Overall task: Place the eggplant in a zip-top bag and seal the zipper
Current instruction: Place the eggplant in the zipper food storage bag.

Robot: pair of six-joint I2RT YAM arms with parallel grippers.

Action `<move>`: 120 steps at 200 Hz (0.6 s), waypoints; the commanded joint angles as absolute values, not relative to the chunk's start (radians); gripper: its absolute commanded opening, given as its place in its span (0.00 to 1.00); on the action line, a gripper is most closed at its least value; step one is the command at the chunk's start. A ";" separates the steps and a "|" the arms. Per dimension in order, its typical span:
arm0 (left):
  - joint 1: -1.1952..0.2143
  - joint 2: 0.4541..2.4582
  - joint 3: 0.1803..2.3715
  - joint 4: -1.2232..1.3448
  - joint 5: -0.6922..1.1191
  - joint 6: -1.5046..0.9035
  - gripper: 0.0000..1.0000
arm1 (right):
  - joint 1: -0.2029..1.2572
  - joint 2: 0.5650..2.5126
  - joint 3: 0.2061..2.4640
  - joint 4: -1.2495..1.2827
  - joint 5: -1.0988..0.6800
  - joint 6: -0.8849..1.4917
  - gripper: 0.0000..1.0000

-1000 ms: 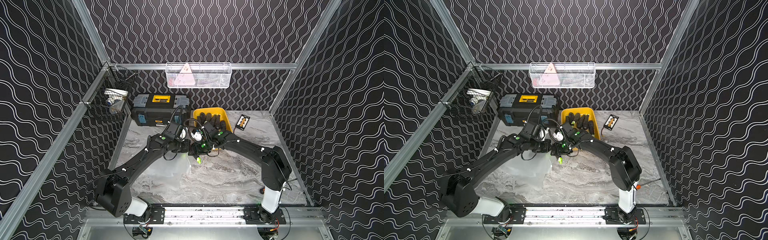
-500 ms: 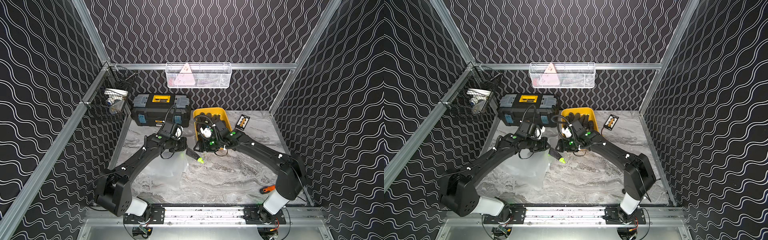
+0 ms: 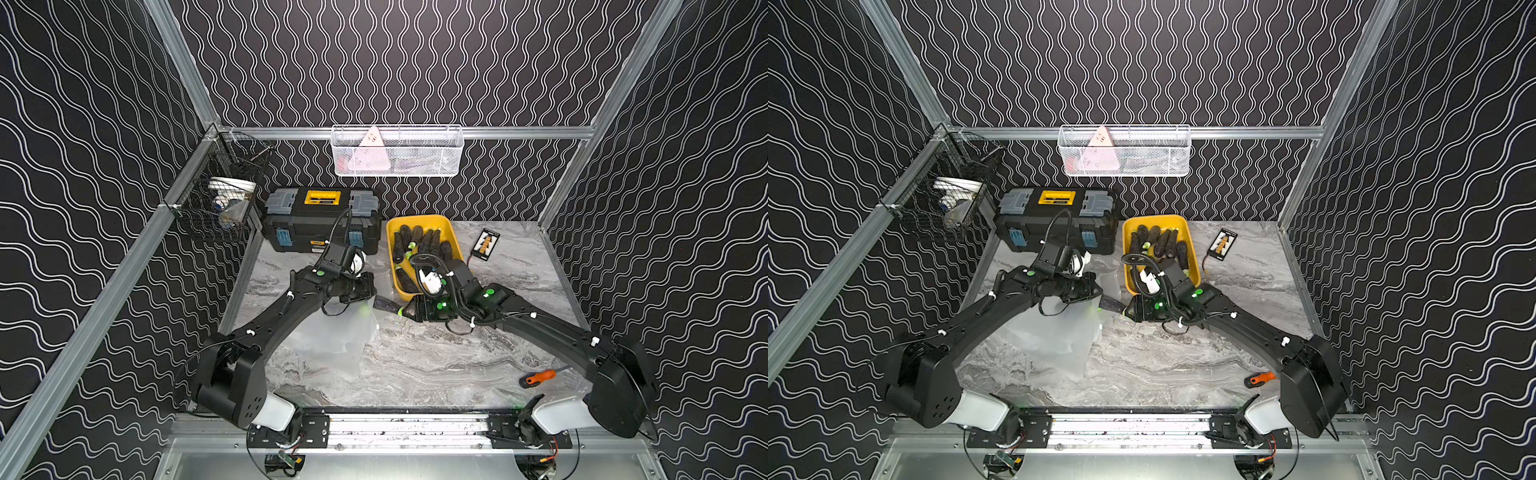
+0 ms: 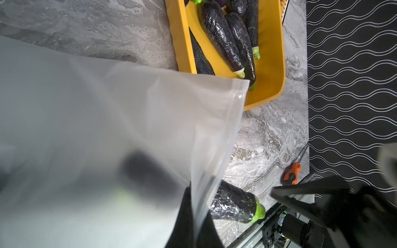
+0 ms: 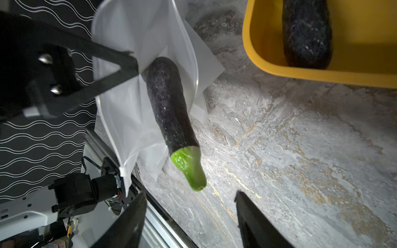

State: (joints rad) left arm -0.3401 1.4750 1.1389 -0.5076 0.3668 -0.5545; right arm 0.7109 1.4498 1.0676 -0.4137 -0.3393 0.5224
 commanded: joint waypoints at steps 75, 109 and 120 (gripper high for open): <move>-0.339 1.461 1.149 -0.501 0.377 -0.554 0.00 | 0.712 1.572 1.069 -0.175 -0.446 0.605 0.38; -0.339 1.451 1.142 -0.502 0.381 -0.544 0.00 | 0.709 1.574 1.078 -0.162 -0.443 0.617 0.30; -0.342 1.450 1.136 -0.497 0.392 -0.542 0.00 | 0.709 1.582 1.098 -0.165 -0.445 0.615 0.29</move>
State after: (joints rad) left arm -0.3397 1.4582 1.1393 -0.5095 0.3710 -0.5545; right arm 0.7105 1.5730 1.0691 -0.2070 -0.4351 0.5957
